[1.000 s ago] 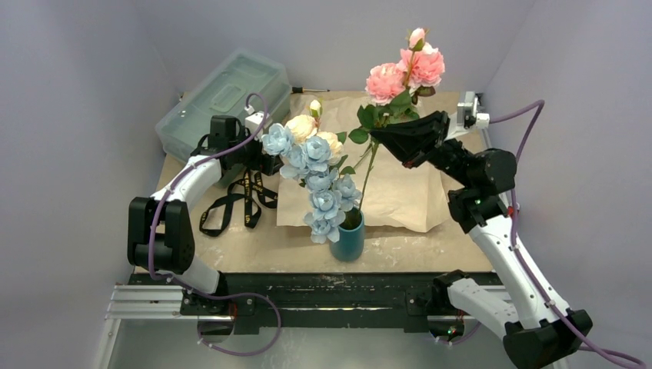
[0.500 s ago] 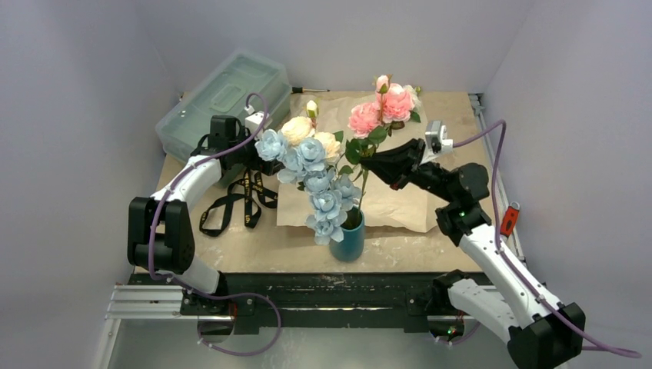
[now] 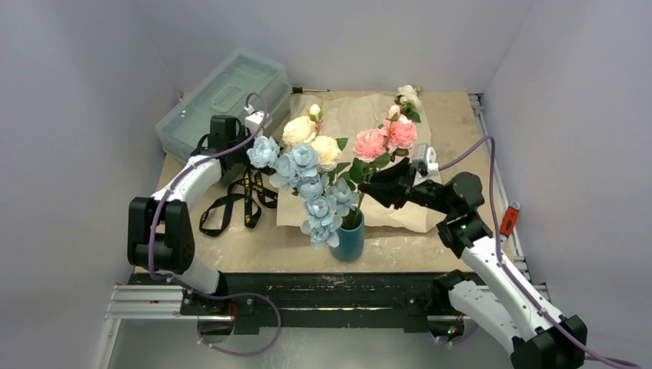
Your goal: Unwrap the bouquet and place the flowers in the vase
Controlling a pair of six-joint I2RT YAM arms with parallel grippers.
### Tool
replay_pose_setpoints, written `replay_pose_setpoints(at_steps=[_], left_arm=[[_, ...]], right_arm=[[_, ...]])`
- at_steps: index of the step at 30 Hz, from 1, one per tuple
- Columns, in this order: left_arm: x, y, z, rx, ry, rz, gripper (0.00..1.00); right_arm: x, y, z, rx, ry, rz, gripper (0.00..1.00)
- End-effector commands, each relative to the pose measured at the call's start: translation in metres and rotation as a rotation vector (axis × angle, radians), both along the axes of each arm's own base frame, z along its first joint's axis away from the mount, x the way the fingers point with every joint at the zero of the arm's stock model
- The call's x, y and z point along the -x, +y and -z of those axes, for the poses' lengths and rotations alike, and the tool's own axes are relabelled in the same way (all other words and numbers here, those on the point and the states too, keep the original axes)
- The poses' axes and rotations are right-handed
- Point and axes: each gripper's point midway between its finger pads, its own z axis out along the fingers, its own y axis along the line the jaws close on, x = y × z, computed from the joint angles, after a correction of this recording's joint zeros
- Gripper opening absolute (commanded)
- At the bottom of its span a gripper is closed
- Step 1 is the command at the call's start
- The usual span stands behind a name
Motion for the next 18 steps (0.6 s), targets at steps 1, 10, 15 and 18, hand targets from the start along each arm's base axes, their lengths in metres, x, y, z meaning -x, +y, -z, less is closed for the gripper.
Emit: replay_pose_setpoints(at_steps=[1, 10, 15, 18], left_arm=[[-0.011, 0.002, -0.013, -0.001, -0.062, 0.004, 1.00], [-0.013, 0.001, -0.014, 0.006, -0.065, -0.003, 1.00], [-0.015, 0.000, -0.014, 0.018, -0.062, -0.006, 1.00], [-0.018, 0.000, -0.015, 0.016, -0.065, -0.011, 1.00]], right_arm=[[0.007, 0.000, 0.016, 0.072, 0.000, -0.033, 0.37], [0.018, -0.012, 0.011, 0.104, 0.076, 0.020, 0.69], [0.019, -0.020, -0.002, 0.080, 0.117, 0.082, 0.81], [0.017, -0.028, -0.011, 0.064, 0.182, 0.143, 0.87]])
